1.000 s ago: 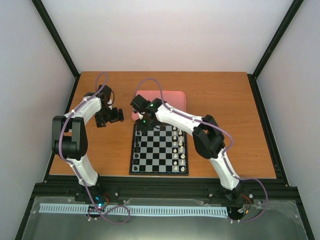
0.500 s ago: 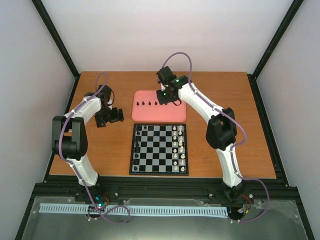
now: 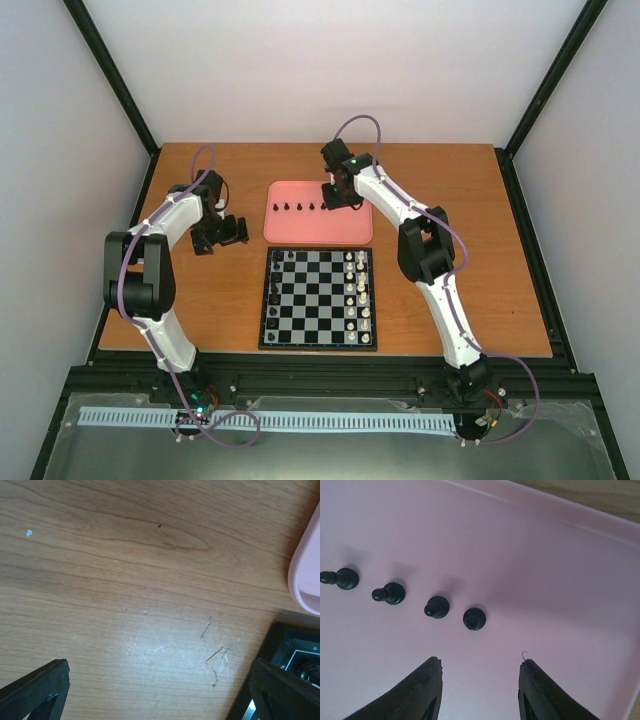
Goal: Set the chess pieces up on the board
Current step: Pick up the chess piece from the storage box.
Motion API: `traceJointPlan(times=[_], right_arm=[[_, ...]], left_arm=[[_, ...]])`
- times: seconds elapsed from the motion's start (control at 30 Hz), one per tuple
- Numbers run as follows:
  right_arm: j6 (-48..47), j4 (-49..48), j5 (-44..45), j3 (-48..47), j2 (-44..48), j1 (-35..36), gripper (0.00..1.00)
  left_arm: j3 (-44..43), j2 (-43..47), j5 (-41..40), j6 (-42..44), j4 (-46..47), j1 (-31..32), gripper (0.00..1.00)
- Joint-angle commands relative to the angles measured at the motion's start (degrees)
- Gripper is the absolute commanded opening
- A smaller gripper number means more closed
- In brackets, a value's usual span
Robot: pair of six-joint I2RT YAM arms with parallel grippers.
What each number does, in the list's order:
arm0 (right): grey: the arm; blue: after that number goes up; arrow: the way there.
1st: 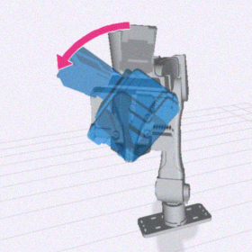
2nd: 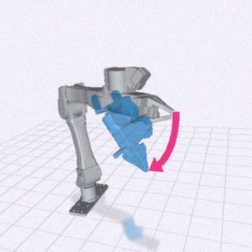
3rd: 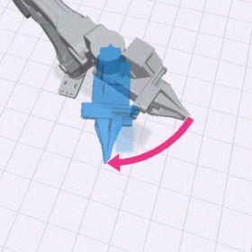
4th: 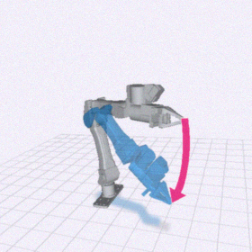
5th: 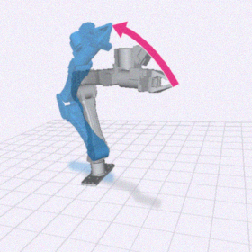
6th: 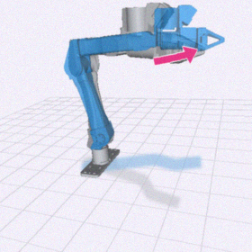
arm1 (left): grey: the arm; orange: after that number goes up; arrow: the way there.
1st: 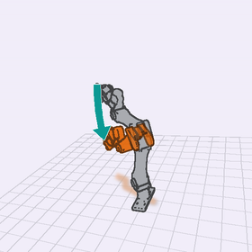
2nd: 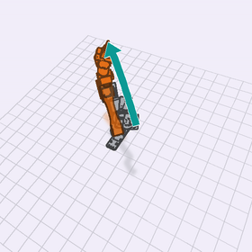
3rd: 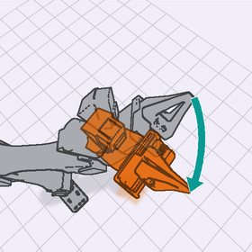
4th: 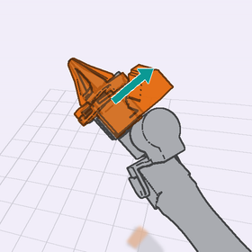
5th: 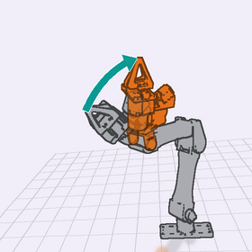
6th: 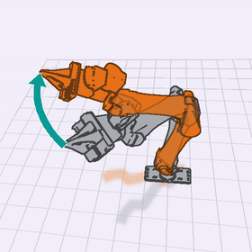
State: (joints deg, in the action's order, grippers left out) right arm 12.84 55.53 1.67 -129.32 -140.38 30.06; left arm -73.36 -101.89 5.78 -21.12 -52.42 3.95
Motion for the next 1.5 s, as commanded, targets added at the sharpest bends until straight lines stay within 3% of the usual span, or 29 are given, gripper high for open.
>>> traceJointPlan(times=[0.0, 0.8, 1.1, 1.37, 1.47], right_arm=[[-0.9, -1.3, 0.0, -2.5, -1.5, -0.3, 0.49], [-0.6, -4.3, -0.4, -7.8, -9.0, -1.7, 0.40], [-0.7, -4.2, -2.3, -9.3, -10.0, -2.0, 0.31], [-1.0, -3.9, -2.9, -9.2, -10.0, -2.4, 0.18], [-0.9, -3.6, -2.8, -9.2, -9.9, -2.5, 0.09]], left_arm=[[-1.8, -0.3, 0.4, 0.9, -0.1, -0.3, 1.00], [-2.5, -2.8, 0.7, 1.1, -0.4, -0.2, 1.00], [-2.9, -3.6, 0.5, 1.1, -0.7, -0.2, 1.00], [-3.4, -4.3, 0.5, 1.0, -0.8, -0.2, 1.00], [-3.5, -4.4, 0.7, 1.0, -0.8, -0.3, 1.00]])
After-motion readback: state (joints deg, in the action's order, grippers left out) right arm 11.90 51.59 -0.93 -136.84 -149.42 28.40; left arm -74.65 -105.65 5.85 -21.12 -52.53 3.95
